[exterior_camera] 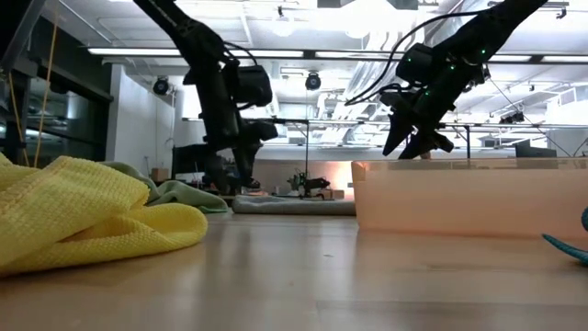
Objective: Fold microfiber towels
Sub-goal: Fold the gray microfiber towel
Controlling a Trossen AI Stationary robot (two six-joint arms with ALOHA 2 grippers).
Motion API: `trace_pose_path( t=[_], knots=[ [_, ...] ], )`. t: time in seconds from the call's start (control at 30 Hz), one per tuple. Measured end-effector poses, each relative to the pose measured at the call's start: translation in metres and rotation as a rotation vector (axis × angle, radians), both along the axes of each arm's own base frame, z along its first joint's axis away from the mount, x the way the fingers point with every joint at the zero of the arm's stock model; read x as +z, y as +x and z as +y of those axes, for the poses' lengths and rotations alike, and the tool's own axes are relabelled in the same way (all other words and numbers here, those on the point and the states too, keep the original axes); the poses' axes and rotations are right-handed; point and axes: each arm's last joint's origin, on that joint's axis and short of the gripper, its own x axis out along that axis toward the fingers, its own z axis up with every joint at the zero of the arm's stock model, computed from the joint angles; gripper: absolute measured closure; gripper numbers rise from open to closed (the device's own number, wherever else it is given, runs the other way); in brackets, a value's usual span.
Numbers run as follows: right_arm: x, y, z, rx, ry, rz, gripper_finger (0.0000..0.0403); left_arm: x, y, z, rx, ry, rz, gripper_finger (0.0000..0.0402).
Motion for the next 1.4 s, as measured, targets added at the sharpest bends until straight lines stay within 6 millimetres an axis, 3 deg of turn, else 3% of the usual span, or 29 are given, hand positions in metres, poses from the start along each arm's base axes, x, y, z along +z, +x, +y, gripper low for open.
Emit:
trace_pose_path(
  t=[0.2,0.4,0.7,0.87,1.1,1.4],
  knots=[
    [0.000,0.000,0.000,0.000,0.000,0.000,0.0212,-0.015,0.003,0.004,0.145,0.015,-0.092,0.0157],
    [0.000,0.000,0.000,0.000,-0.001,0.000,0.0212,-0.031,-0.001,0.000,0.186,-0.041,-0.062,0.0157],
    [0.000,0.000,0.000,-0.001,-0.002,0.000,0.0212,-0.031,0.006,0.005,0.214,-0.021,-0.154,0.0163],
    [0.000,0.000,0.000,0.000,-0.002,-0.001,0.0212,-0.035,0.008,0.007,0.202,0.007,-0.150,0.0219],
    [0.000,0.000,0.000,-0.008,0.008,-0.004,0.0212,-0.030,0.001,0.012,0.148,0.057,-0.115,0.0380],
    [0.000,0.000,0.000,-0.017,0.020,-0.007,0.0212,0.019,-0.020,0.012,0.096,0.188,-0.124,0.0397]
  ],
)
